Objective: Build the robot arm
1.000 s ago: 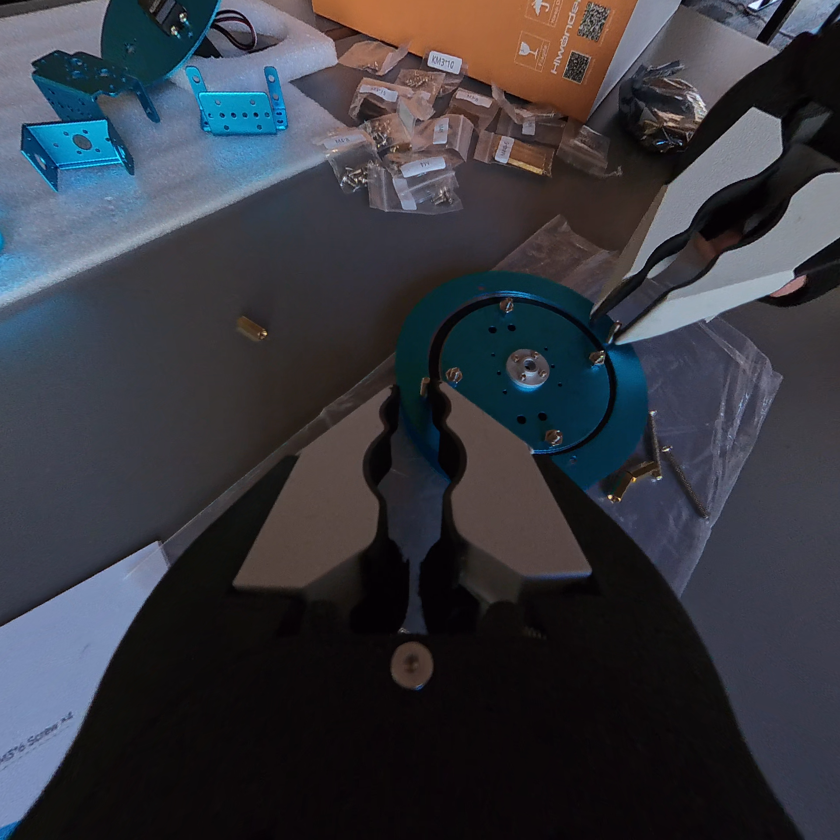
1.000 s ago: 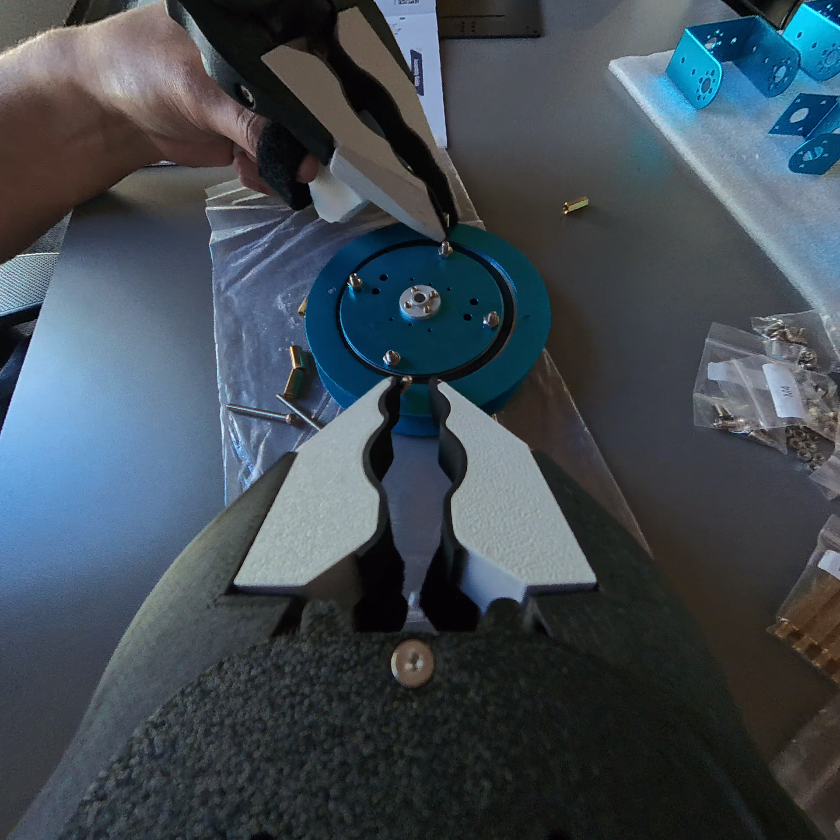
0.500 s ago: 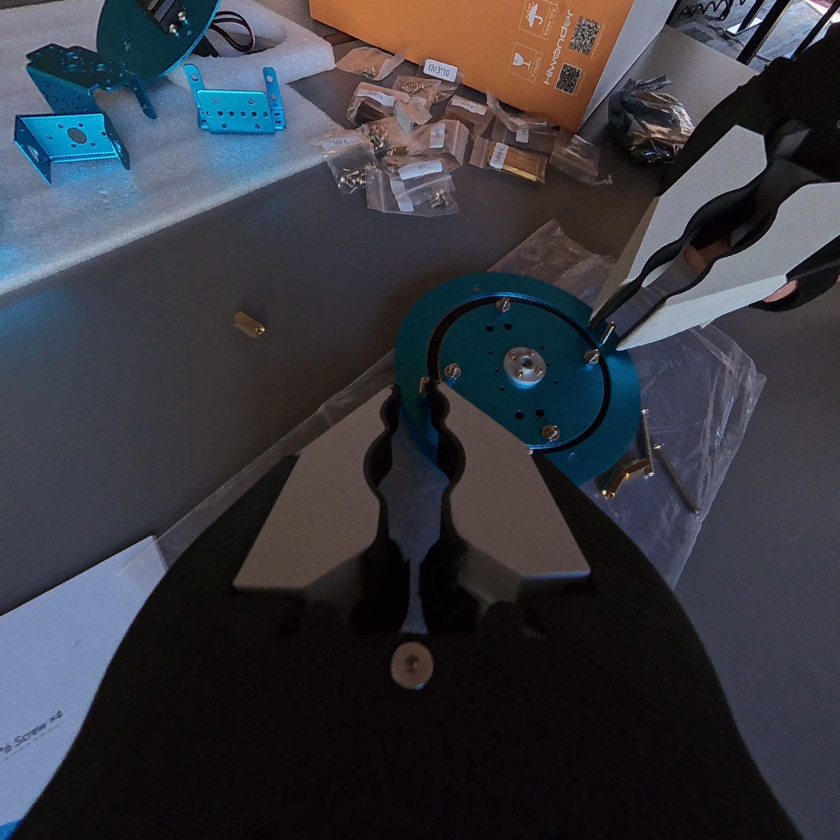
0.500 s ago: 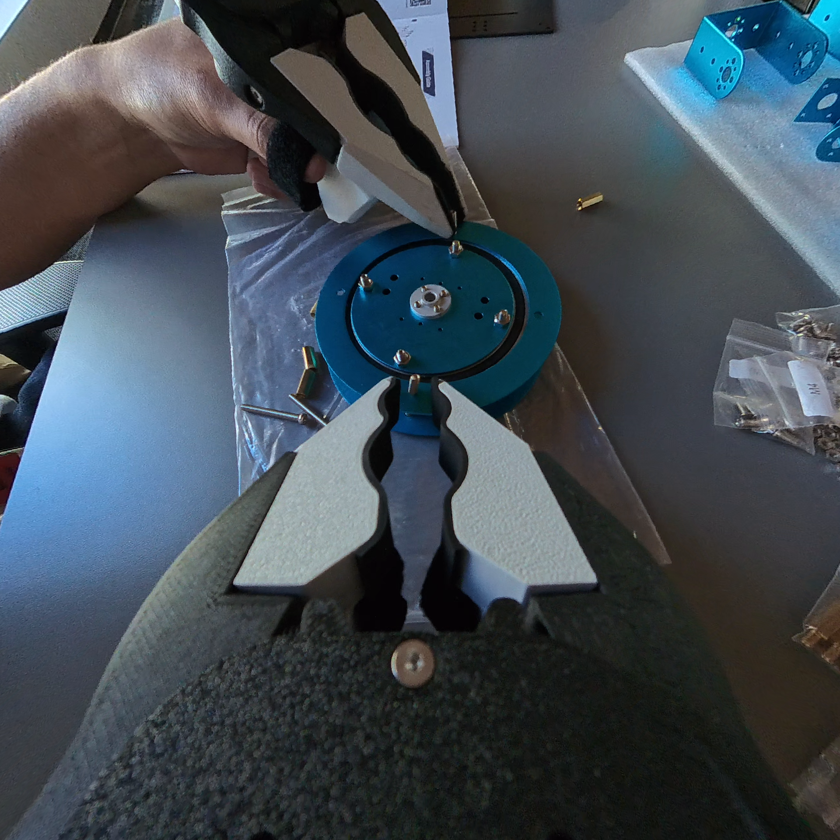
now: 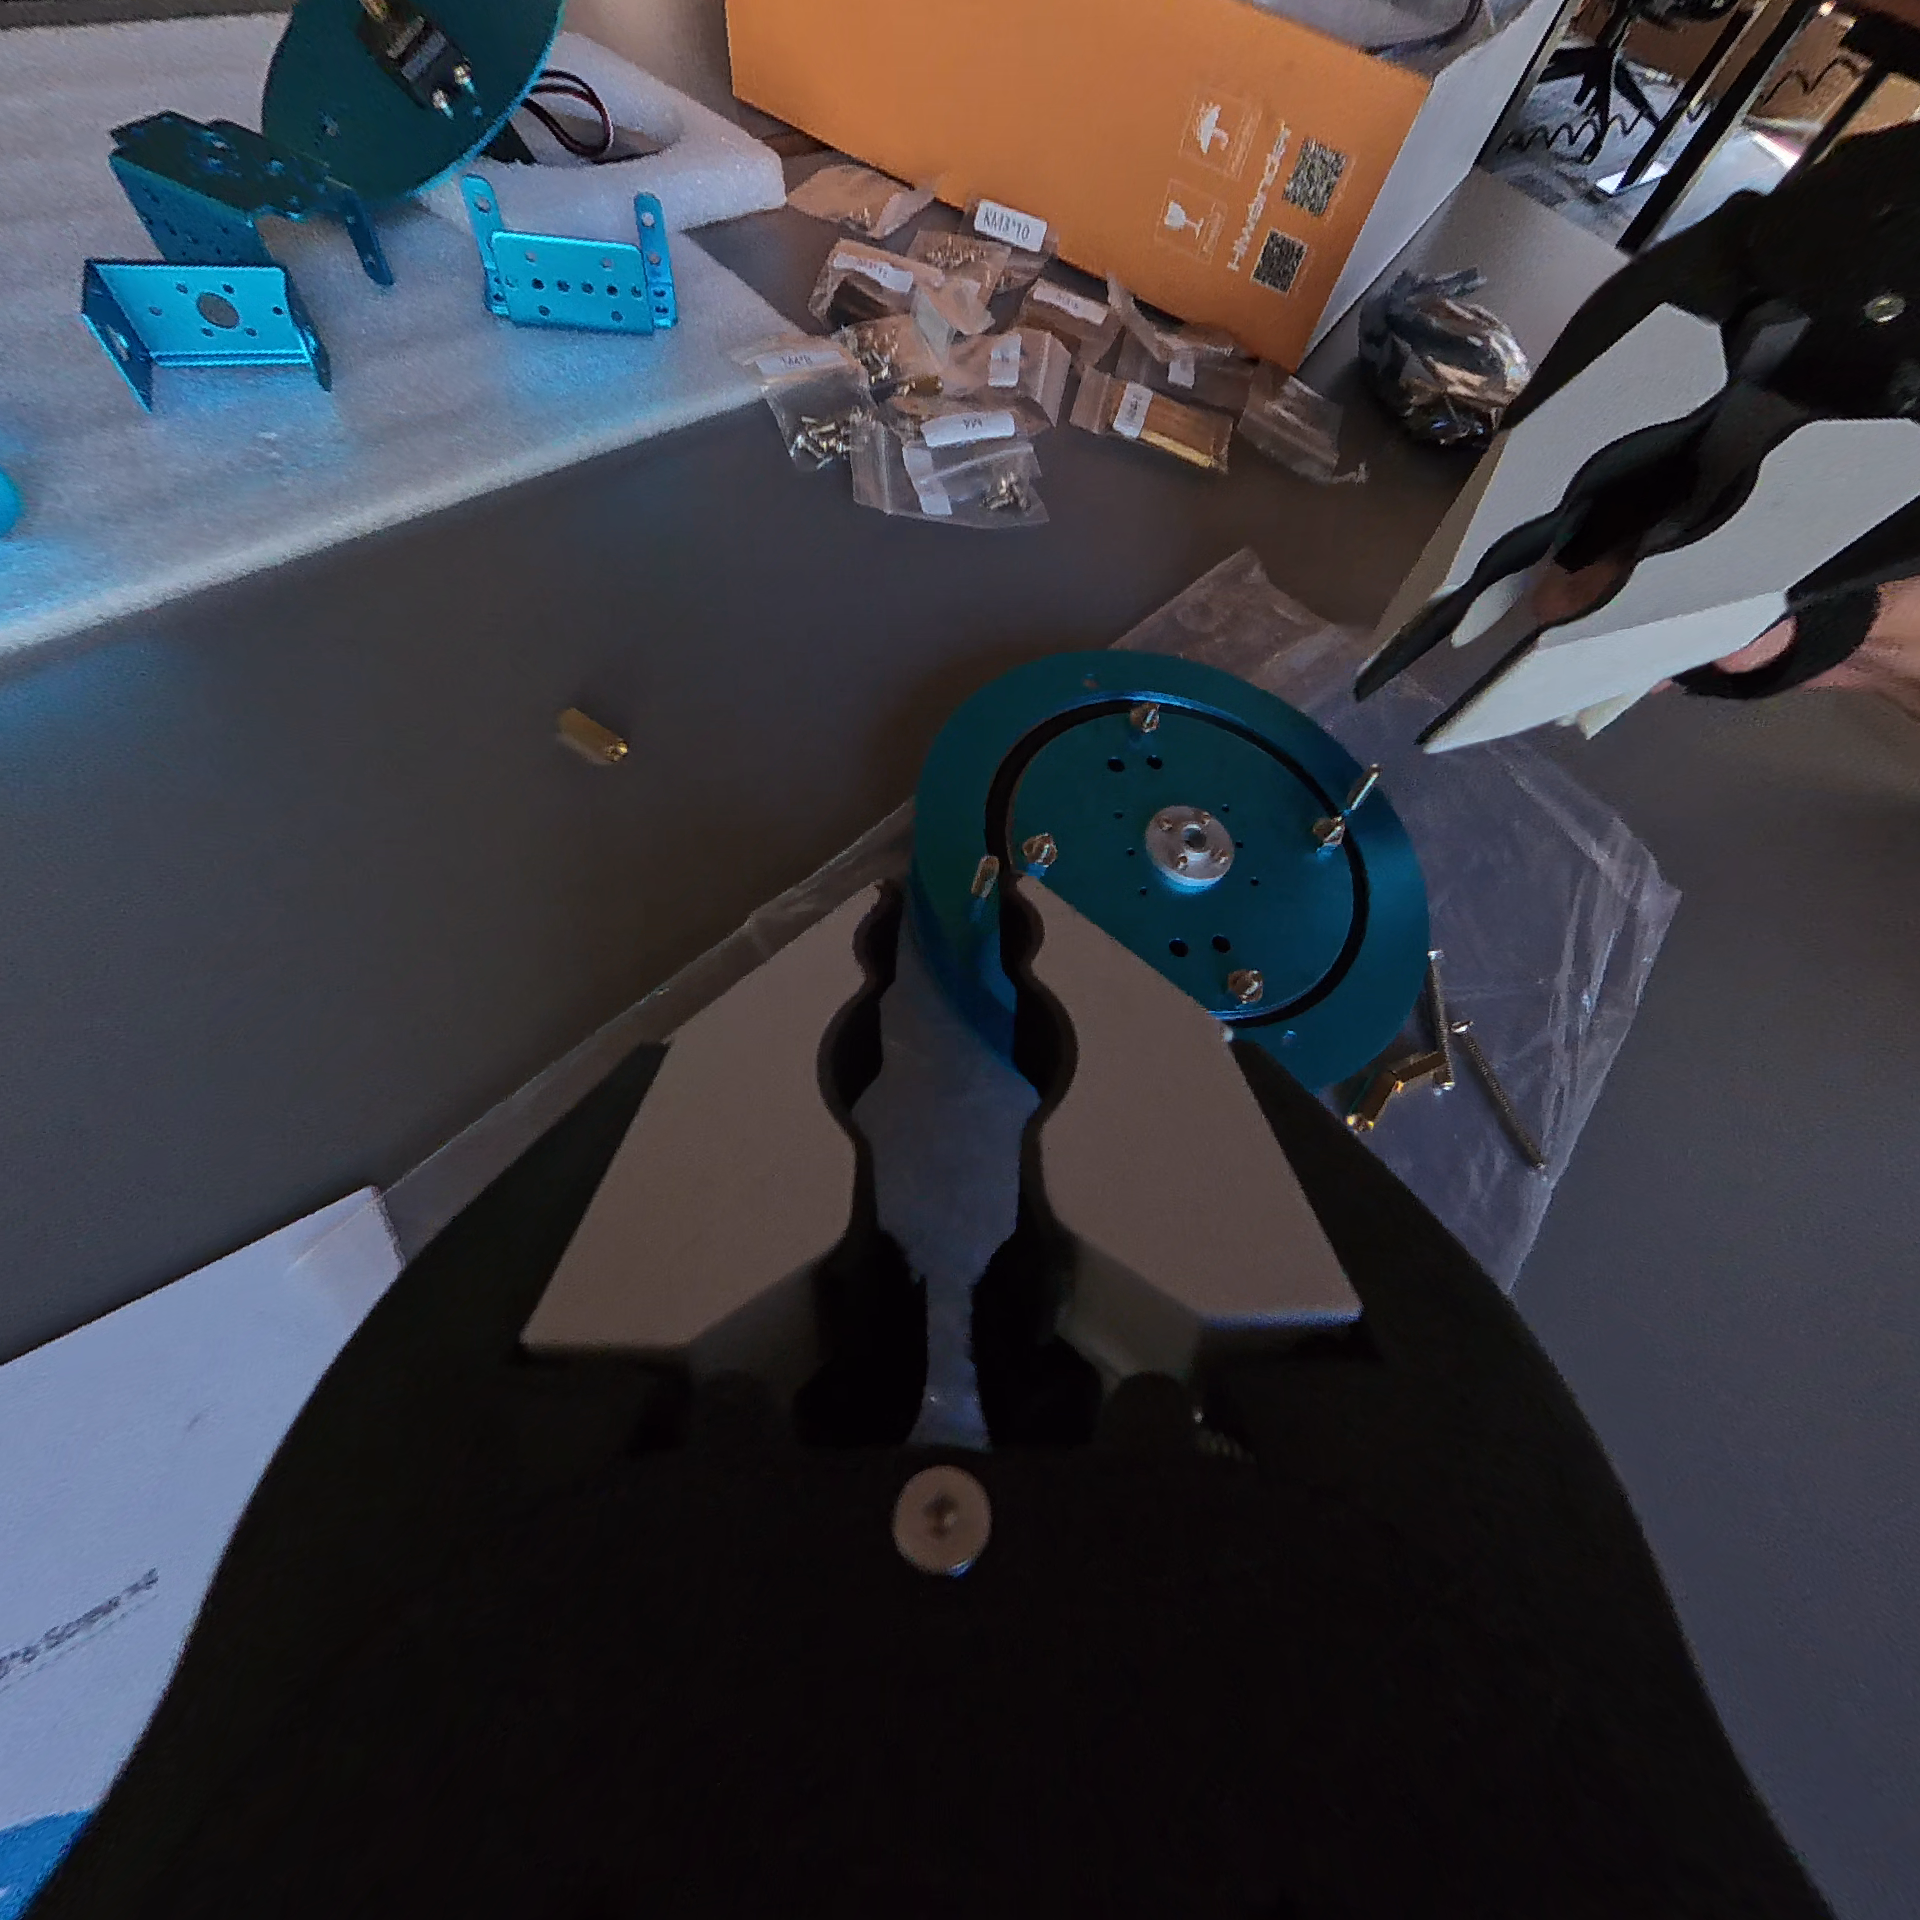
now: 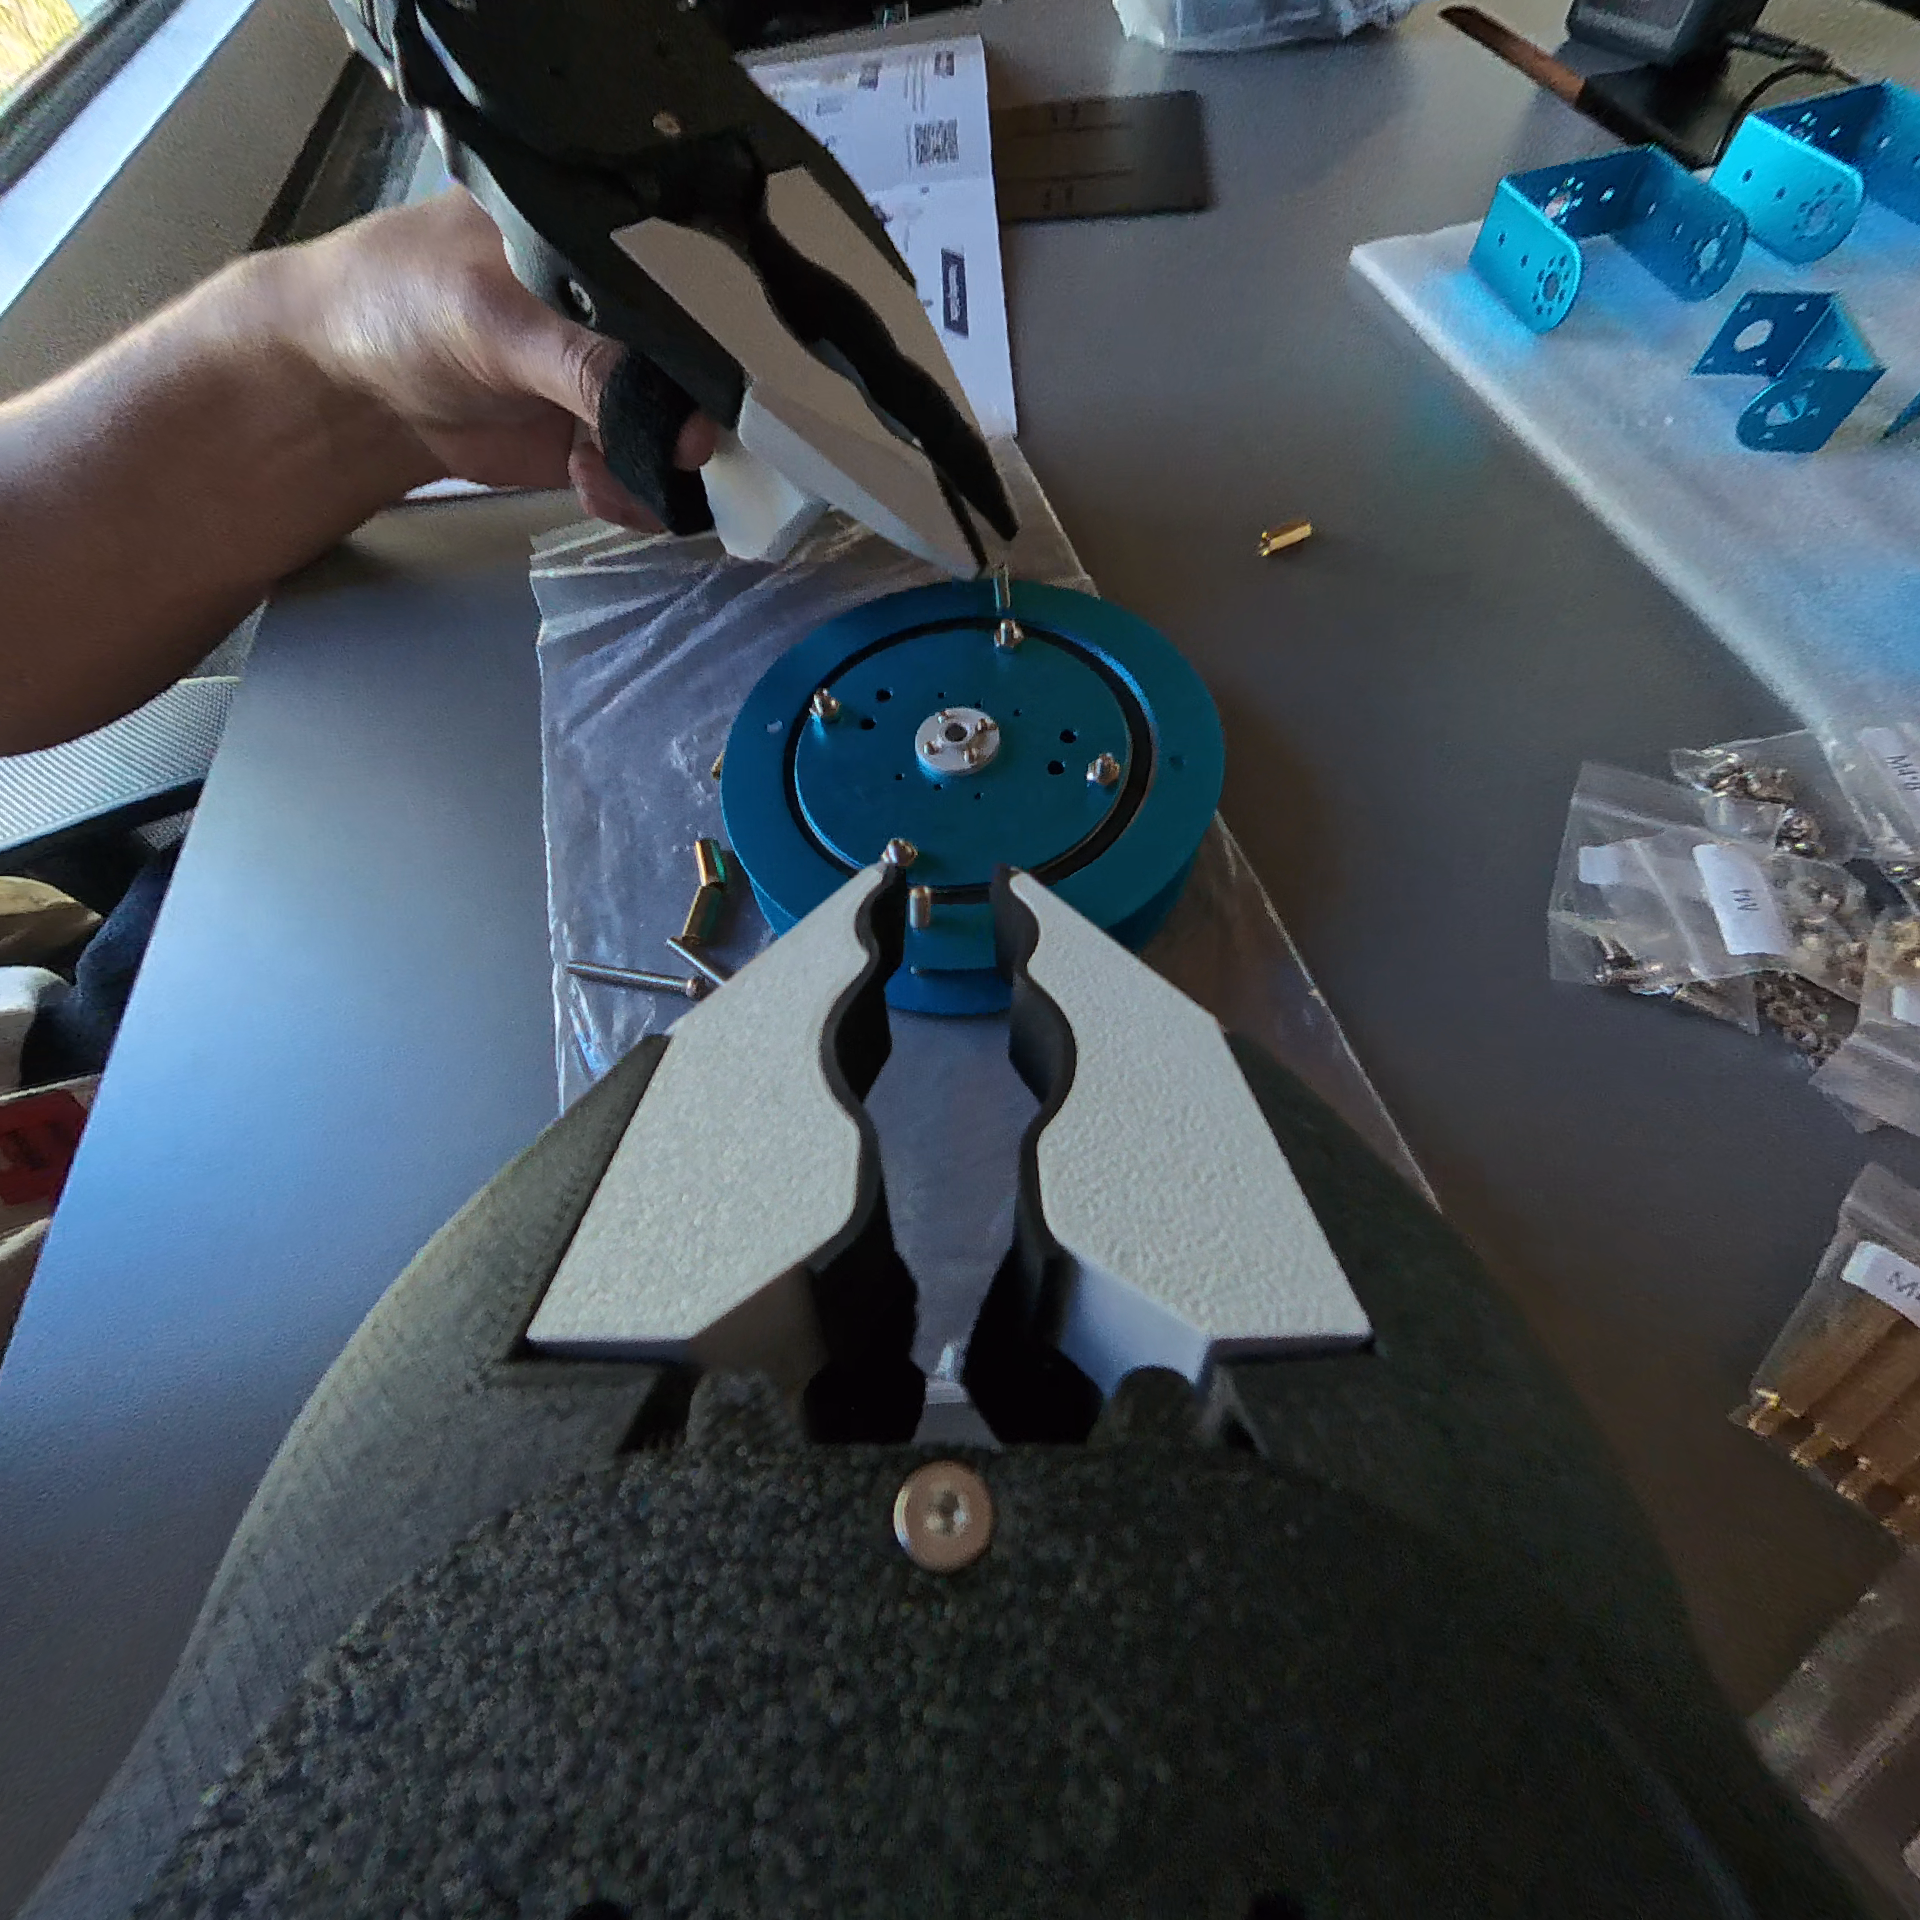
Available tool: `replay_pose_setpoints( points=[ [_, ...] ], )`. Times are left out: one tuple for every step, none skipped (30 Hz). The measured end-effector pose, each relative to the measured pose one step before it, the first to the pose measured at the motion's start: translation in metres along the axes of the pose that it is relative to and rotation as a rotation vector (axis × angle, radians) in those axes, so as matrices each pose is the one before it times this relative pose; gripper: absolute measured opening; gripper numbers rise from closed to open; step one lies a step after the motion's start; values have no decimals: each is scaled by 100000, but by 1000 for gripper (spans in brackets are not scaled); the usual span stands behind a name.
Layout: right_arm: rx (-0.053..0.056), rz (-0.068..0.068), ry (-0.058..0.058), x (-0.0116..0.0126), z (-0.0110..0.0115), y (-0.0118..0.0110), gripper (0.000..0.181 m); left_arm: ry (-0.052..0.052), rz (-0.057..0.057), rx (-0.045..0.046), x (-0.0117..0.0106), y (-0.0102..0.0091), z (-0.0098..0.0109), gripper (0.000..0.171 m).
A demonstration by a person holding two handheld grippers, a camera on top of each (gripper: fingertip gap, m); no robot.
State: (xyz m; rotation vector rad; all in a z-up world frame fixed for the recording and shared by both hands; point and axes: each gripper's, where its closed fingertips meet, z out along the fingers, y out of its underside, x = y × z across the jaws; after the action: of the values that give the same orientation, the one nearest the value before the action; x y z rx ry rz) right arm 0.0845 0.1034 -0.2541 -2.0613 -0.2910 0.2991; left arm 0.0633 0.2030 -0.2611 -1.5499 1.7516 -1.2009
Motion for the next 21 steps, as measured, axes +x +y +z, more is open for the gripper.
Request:
replay_pose_setpoints(
  points=[
    [1517, 1306, -437, 77, -151, -201, 15, 215, -456, 776, -68, -118, -143, 19],
    [989, 1218, -497, 50, -70, -113, 15, 104, -26, 585, -42, -91, -112, 19],
    [249, 822, -572, 3, 0, 11, 15, -127, 161, 910, -56, -118, -93, 19],
    [-297, 352, -635, -61, 70, 89, 16, -25, 83, 1005, -24, -133, -60, 19],
    [-603, -116, -158, -36, 100, 105, 16, 429, -155, 942, 35, -114, -28, 19],
    [-630, -480, 382, 9, 90, 97, 16, 780, -346, 1250, 71, -142, -29, 19],
    [-318, -480, 18, -54, 79, 50, 16, 817, -515, 1280, 75, -144, -18, 18],
    [-59, -135, -389, -96, 57, -6, 16, 616, -657, 467, 55, -67, -25, 18],
    [-118, 211, -419, -84, 49, 22, 16, 322, -399, 134, 27, -41, -38, 19],
    [-586, 257, -468, -63, 71, 99, 16, 117, -64, 486, 8, -66, -26, 19],
    [-959, 147, -462, -64, 108, 186, 16, -85, -55, 218, -25, -24, -32, 18],
    [-1152, 69, -163, -10, 137, 222, 16, -88, -115, -136, -32, 40, 5, 18],
    [-996, -106, -85, -24, 134, 189, 16, -162, -91, -358, -46, 76, 26, 19],
    [-800, -119, 54, -4, 119, 153, 15, -251, 20, -412, -45, 76, 25, 19],
    [-662, -68, -271, -64, 98, 117, 15, -319, 138, -251, -37, 55, 21, 19],
    [-690, 77, -611, -112, 90, 99, 14, -233, 144, -127, -40, 32, 11, 19],
    [-590, 96, -872, -153, 60, 83, 13, -123, -67, -143, -33, 37, 17, 19],
    [-351, 66, -684, -138, 68, 45, 12, 124, -227, -188, -8, 36, 16, 19],
    [-266, -84, -443, -96, 67, 39, 12, 82, -260, -213, -12, 53, 10, 19],
    [-245, -76, -182, -58, 50, 47, 12, -319, -175, -147, -67, 31, -2, 19],
    [-290, 59, -92, -24, 43, 50, 12, -361, -27, 118, -61, -4, -23, 18]
  ],
)
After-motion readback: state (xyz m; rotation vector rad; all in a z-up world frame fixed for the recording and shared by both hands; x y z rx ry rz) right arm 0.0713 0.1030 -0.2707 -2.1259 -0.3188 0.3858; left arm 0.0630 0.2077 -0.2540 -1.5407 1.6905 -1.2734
